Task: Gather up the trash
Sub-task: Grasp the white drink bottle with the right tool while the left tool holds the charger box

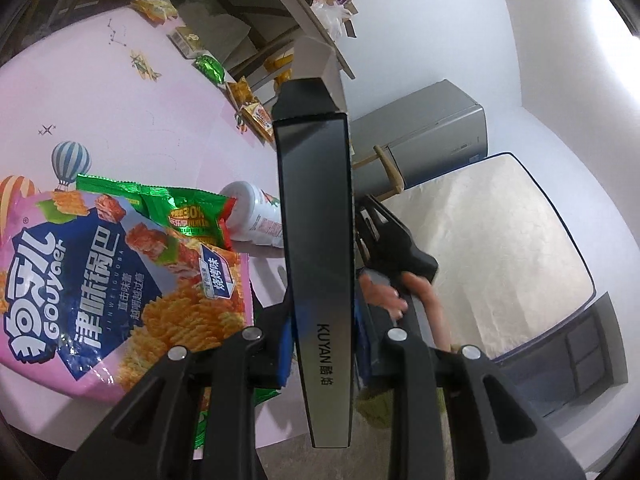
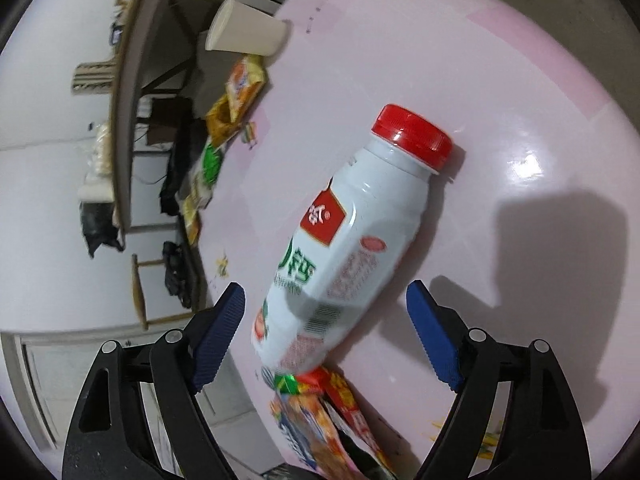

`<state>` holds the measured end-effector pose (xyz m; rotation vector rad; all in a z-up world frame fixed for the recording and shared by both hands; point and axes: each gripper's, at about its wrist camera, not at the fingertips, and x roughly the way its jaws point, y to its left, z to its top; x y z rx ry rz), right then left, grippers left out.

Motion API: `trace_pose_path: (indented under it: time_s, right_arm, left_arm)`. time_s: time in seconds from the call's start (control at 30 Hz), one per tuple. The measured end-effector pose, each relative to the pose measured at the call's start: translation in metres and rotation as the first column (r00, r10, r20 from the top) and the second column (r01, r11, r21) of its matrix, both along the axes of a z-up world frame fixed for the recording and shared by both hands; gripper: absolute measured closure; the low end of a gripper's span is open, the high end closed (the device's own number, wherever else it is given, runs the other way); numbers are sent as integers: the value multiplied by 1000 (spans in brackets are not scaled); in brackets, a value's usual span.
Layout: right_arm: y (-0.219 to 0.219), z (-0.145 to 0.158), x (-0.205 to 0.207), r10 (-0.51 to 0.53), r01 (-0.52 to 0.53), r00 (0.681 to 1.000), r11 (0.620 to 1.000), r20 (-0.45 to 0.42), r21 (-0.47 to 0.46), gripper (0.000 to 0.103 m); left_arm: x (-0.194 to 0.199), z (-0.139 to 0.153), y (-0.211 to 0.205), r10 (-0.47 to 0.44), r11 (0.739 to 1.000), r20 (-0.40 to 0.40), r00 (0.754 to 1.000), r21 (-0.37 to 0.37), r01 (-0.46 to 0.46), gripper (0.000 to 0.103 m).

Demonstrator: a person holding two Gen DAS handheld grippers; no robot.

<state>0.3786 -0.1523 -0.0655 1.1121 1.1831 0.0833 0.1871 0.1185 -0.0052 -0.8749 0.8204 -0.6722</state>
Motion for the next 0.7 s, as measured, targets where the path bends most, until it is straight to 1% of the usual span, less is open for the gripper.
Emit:
trace_pose_path:
  time_s: [0.07, 0.1, 0.13, 0.23, 0.4, 0.53, 0.7]
  right_arm:
    - [0, -6, 7, -24, 23, 999, 999, -34, -23, 24]
    - [-1, -9, 9, -39, 37, 998, 999, -50, -32, 26]
    - [0, -12, 13, -50, 48, 997, 998, -62, -31, 29]
    - [3, -17, 22, -48, 44, 995, 998, -83, -47, 34]
    - [-3, -22, 31, -64, 64, 995, 998, -74, 0, 37]
    - [-13, -24, 38, -41, 43, 996, 998, -75, 37, 39]
    - [-31, -27, 55, 83, -76, 993, 993, -78, 87, 39]
  left_arm:
    - [-1, -4, 0, -4, 1000, -12, 1000, -3, 4, 80]
    - [-1, -6, 0, -5, 1000, -16, 1000, -3, 5, 80]
    - [-3, -7, 0, -6, 1000, -19, 1000, -3, 6, 80]
    - [-8, -11, 1, -10, 1000, -24, 1000, -3, 10, 80]
    - [-11, -16, 0, -19, 1000, -44, 999, 6, 20, 80]
    - [-12, -19, 2, -24, 1000, -49, 998, 10, 25, 80]
    - [-12, -20, 3, -22, 1000, -57, 998, 17, 23, 80]
